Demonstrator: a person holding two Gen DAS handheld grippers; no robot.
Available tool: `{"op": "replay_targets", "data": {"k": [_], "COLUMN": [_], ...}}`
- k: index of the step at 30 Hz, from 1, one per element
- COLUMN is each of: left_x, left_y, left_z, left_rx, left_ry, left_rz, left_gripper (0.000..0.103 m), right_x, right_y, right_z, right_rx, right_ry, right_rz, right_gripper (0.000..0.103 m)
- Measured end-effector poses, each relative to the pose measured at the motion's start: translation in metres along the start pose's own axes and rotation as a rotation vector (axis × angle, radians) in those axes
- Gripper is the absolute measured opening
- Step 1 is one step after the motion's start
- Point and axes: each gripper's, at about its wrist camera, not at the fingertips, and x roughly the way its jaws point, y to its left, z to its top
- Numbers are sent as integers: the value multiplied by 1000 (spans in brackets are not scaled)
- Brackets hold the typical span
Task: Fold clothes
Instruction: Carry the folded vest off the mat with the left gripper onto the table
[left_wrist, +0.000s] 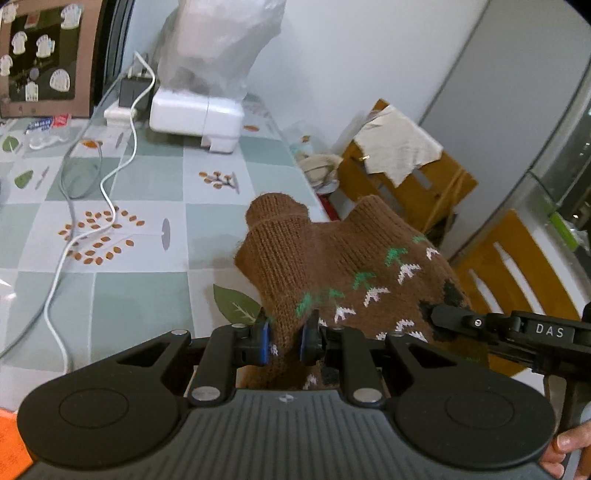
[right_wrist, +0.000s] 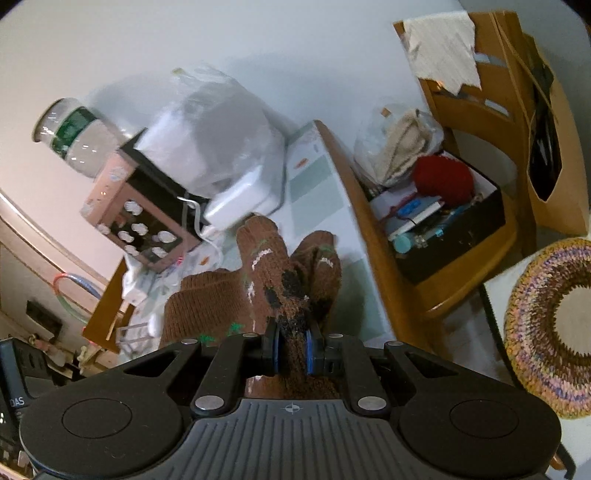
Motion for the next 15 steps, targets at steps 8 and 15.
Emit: {"op": "replay_targets", "data": {"k": [8,15], "left_x": [31,10], "left_y": [23,33], "left_z": [-3,-3], "left_rx": [-33,-48], "left_ry": [41,36], "left_rz": [24,59], "left_gripper": [38,58], "right_x": [20,8], "right_y": [-18,-5], "right_z": [1,0], "right_rx": [-16,-41], "right_ry": [19,8], "right_rz": [-76,-150], "right_gripper": [26,28]}}
